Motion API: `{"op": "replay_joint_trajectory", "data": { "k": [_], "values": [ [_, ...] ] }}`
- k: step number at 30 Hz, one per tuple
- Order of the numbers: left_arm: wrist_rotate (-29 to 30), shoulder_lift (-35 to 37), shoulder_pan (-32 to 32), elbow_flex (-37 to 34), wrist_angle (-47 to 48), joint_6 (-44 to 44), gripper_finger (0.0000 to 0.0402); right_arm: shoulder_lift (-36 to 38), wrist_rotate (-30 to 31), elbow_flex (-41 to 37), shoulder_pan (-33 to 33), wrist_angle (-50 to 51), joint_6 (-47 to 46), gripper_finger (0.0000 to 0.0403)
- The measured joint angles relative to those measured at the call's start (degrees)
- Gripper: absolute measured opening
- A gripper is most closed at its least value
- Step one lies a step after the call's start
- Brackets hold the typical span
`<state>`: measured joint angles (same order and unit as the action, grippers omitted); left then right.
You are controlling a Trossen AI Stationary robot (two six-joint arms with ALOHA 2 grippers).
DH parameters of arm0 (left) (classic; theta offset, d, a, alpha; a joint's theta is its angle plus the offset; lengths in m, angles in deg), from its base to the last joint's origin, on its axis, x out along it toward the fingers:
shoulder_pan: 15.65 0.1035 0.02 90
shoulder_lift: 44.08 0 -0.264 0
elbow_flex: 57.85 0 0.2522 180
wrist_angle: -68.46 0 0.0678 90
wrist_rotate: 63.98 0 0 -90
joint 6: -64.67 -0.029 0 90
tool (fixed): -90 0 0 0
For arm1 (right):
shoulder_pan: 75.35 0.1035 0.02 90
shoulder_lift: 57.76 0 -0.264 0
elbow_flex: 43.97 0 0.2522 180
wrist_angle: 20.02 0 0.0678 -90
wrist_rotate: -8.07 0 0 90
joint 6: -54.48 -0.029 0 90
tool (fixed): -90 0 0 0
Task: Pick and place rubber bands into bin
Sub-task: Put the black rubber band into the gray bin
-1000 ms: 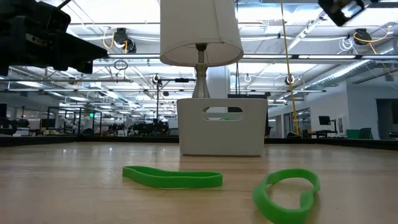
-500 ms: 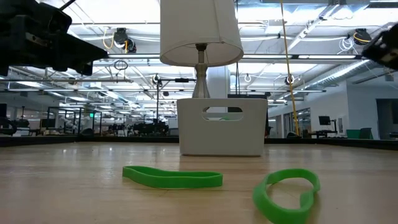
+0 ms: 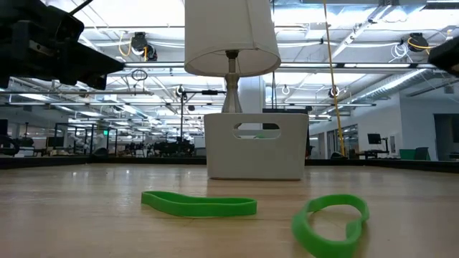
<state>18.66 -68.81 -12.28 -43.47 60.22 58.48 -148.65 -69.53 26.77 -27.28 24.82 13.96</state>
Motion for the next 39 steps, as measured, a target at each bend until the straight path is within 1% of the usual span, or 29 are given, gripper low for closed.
{"op": "replay_joint_trajectory", "data": {
  "k": [3,6,11,16,25,27,30,33,36,37,39],
  "values": [
    [0.01,0.0,0.0,0.0,0.03,0.14,0.0035,-2.72,2.45,2.78,1.22,0.5,1.52,0.0205],
    [0.03,0.0,-0.02,0.0,0.15,0.41,0.0035,-5.15,2.84,4.71,1.8,1.26,1.88,0.0203],
    [0.03,0.0,0.0,0.0,0.31,0.79,0.0035,-7.81,2.09,5.23,2.33,2.27,-1.09,0.0203],
    [0.01,0.0,0.0,0.0,0.44,1.0,0.0035,-9.73,-0.29,5.23,2.95,3.34,-3.84,0.0203],
    [0.01,0.0,0.0,0.0,0.7,0.84,0.0035,-10.41,-0.66,5.23,3.06,3.58,-5.57,0.0199],
    [0.01,0.0,0.0,0.0,0.74,0.79,0.0035,-10.41,-0.67,5.23,3.06,3.75,-6.07,0.0185],
    [0.01,0.0,0.0,0.0,0.74,0.79,0.0035,-10.41,-0.73,4.84,3.06,3.85,-7.25,0.0142],
    [0.01,0.0,0.0,0.0,0.74,0.77,0.0035,-10.41,-2.21,3.61,3.04,3.27,-8.39,0.0082],
    [0.01,0.0,0.01,0.0,0.74,0.75,0.0035,-10.3,-1.98,2.74,3.04,2.83,-8.89,0.002],
    [0.01,0.0,0.02,0.0,0.76,0.75,0.0035,-10.3,-1.86,2.72,3.04,2.88,-8.31,0.0011],
    [0.01,0.0,0.0,0.0,0.74,0.75,0.0035,-9.87,-1.77,2.66,2.64,3.07,-7.81,0.001]
  ]
}}
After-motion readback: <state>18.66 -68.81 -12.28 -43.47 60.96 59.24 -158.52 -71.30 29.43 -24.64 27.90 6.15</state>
